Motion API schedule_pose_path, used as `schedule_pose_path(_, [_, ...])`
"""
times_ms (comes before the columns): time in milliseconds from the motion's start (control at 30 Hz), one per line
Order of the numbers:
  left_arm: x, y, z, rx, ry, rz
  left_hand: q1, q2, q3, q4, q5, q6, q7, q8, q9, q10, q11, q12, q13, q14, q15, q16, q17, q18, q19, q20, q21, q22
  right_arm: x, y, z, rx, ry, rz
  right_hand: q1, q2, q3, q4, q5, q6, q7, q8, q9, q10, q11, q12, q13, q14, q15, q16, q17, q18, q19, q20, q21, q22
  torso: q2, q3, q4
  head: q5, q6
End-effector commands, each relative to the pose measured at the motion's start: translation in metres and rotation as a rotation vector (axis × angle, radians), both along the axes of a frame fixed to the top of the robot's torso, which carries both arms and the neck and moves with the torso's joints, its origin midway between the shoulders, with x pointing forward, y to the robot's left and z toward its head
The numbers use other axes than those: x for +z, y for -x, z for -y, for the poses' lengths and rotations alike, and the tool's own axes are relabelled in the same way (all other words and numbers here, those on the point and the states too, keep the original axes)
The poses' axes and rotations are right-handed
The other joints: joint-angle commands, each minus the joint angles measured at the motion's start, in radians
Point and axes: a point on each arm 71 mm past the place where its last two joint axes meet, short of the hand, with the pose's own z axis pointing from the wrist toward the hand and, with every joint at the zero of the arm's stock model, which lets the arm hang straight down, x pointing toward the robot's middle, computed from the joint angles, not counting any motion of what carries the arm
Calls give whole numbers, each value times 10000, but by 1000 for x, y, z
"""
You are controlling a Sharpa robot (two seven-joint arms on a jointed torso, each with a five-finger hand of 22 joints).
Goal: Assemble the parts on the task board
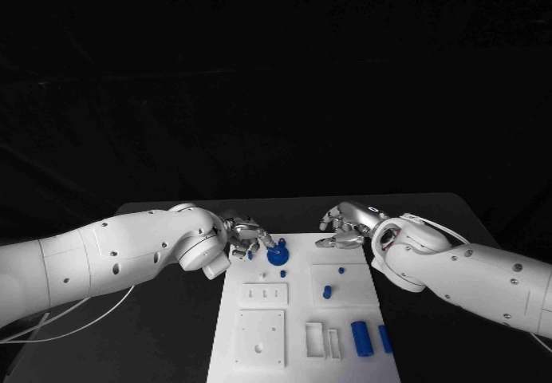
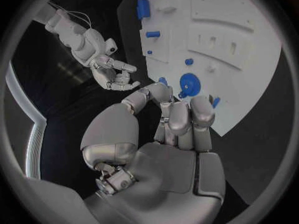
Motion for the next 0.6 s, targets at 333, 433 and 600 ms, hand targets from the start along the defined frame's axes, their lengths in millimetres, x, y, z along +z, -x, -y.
schedule_pose_path(333, [-12, 14, -8, -69, -1013, 678, -96, -133, -11, 179, 301, 1827, -551, 37, 2612, 201, -9, -18, -138, 122, -113, 213, 294, 1496, -56, -327, 161, -22, 25, -26, 67, -2414, -1967, -346, 163, 208, -96, 86, 580, 18, 5, 67, 40, -21, -34, 58, -138, -32, -48, -88, 15, 1408, -20, -27, -41, -25, -13, 1, 0, 118, -124])
schedule_pose_path(433, [-17, 17, -7, -168, -1163, 721, -154, -86, -29, 219, 298, 1889, -563, 18, 2643, 223, -18, 3, -161, 149, -119, 259, 358, 1491, -62, -328, 197, -22, 27, -28, 70, -2483, -2002, -285, 190, 222, -116, 80, 674, 25, 3, 73, 45, -23, -36, 66, -159, -28, -51, -95, 17, 1408, -19, -26, -43, -28, -38, 16, 13, 175, -215])
schedule_pose_path(600, [-29, 24, -2, -578, -1543, 788, -245, -3, -50, 256, 309, 1979, -582, -15, 2694, 256, -34, 49, -197, 192, -129, 336, 464, 1486, -71, -333, 263, -15, 27, -29, 70, -2498, -2024, -285, 206, 235, -140, 81, 761, 29, 1, 77, 48, -27, -38, 75, -181, -26, -53, -103, 19, 1408, -21, -23, -46, -31, -61, 40, 20, 193, -310])
